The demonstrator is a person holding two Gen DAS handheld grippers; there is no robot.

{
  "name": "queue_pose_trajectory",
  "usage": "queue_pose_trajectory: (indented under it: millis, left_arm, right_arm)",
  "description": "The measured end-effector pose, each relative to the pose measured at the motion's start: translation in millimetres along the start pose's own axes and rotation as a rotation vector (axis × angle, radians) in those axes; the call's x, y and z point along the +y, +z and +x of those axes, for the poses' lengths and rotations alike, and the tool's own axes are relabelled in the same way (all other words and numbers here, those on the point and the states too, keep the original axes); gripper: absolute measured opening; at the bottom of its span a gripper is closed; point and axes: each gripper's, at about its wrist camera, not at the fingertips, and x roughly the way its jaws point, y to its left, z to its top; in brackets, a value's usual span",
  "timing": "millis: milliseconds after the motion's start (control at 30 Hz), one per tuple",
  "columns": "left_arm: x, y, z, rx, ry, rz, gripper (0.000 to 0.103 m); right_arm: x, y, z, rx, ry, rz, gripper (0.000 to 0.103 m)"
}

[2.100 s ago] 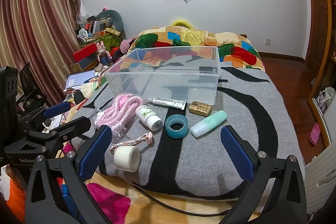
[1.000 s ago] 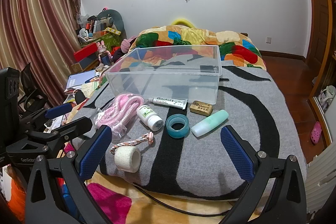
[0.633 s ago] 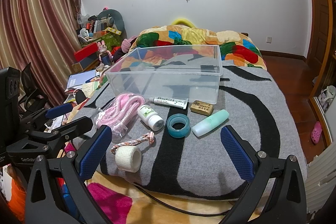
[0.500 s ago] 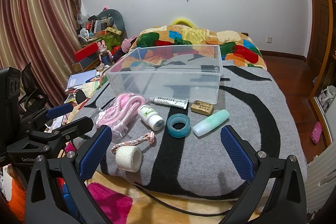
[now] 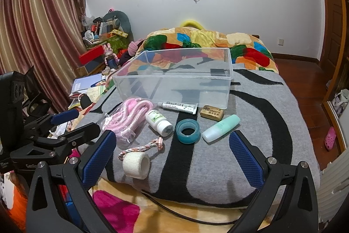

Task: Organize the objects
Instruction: 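Grasp the bagged pink rope with left tool while right tool grasps white tape roll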

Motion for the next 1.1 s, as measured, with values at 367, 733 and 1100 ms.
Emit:
queue_pose_trajectory:
  millis: [367,733,1100]
  left_arm:
    - [9.8,-3.4,2.9,0.045,0.0,-0.021,0.1]
    - [30.0,-13.5,23.1,0.158,-0.008,-0.087,0.086]
    - [24.2,0.7,66.5,0.238,-0.011,-0.088,0.099]
  right_arm:
    - [3.7,-7.5,0.5,0.011,0.057,0.018,0.103]
    - [33.6,-32.3,35.9,0.158,0.099,-0.095,0.063]
    - [27.1,-38.3,44.9,0.199,0.105,-0.073,0.024]
